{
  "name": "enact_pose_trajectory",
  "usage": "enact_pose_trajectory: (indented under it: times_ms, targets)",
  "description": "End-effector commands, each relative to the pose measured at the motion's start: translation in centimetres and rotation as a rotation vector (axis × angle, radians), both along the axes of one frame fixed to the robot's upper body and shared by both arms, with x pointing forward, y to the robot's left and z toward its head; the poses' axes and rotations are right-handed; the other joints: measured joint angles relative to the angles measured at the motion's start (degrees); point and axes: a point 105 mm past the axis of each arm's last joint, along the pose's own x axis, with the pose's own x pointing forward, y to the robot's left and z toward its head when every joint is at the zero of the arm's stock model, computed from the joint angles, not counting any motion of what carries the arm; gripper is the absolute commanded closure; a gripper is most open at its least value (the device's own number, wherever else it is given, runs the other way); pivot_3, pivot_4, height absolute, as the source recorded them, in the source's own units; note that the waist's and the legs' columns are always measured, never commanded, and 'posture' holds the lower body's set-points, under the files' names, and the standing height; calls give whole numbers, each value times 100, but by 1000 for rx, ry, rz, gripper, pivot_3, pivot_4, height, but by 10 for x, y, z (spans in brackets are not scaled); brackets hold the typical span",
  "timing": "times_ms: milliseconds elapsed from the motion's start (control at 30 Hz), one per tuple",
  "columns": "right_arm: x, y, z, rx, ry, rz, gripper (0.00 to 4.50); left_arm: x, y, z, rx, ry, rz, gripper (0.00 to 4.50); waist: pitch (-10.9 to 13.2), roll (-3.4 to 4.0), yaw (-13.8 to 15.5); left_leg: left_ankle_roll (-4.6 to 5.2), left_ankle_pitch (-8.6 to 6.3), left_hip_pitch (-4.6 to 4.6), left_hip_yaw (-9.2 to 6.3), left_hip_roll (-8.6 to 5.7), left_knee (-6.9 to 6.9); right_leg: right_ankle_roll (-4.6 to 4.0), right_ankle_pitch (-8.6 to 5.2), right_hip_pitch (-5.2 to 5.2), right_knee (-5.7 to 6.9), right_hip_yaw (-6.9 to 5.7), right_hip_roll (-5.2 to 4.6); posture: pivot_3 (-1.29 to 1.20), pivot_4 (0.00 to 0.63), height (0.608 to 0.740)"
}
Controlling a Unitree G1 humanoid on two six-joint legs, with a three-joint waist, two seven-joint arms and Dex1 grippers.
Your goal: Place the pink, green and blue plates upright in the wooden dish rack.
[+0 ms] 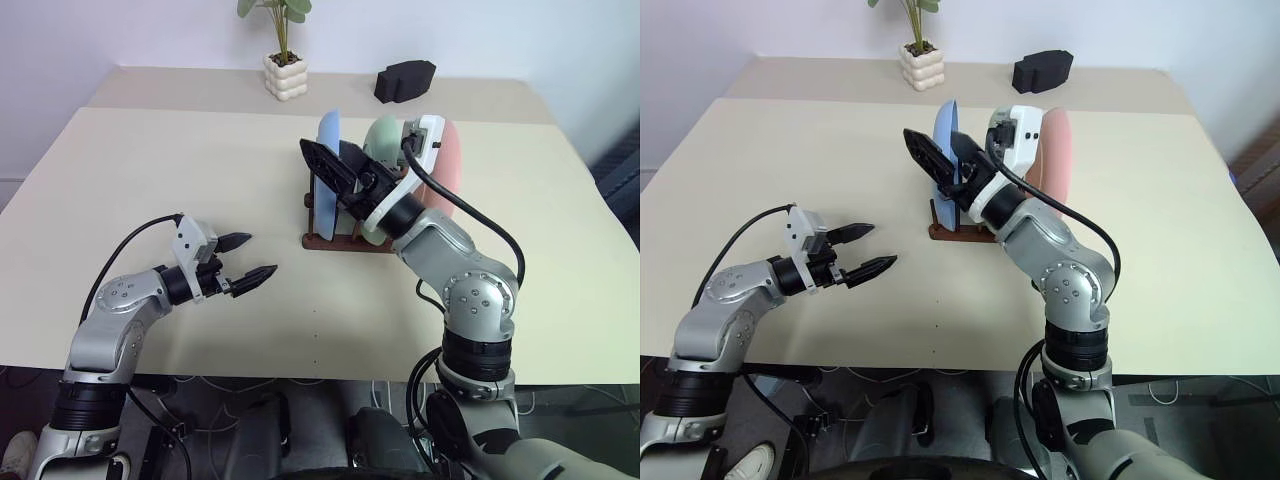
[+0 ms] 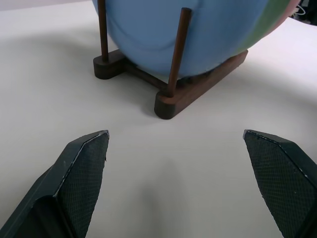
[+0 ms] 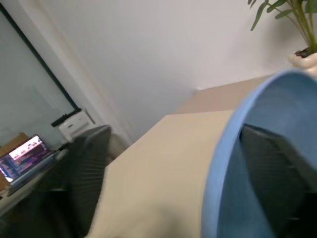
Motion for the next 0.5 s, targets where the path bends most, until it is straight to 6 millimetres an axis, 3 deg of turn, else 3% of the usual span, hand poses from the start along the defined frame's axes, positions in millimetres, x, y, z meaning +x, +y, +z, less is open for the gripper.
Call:
enact_pose_trajectory:
  times_ms: [33, 333, 500]
  targets:
    - [-9, -3, 27, -32, -138, -28, 595, 0, -5, 8, -6, -44, -19, 0, 0, 0, 1, 0, 0, 0, 0, 0, 0, 0, 0, 0, 0, 0, 0, 0, 150, 740]
    - [-21, -14, 53, -312, -430, -139, 595, 2, -8, 10, -20, -59, -17, 0, 1, 2, 9, 0, 0, -1, 1, 0, -5, 0, 0, -2, -4, 0, -1, 0, 150, 740]
    - [-31, -48, 64, -410, -551, -227, 595, 15, 5, 20, -27, -118, 64, 0, 1, 1, 41, 2, 0, -3, 2, 0, -3, 0, 0, -2, -5, 0, -2, 0, 150, 740]
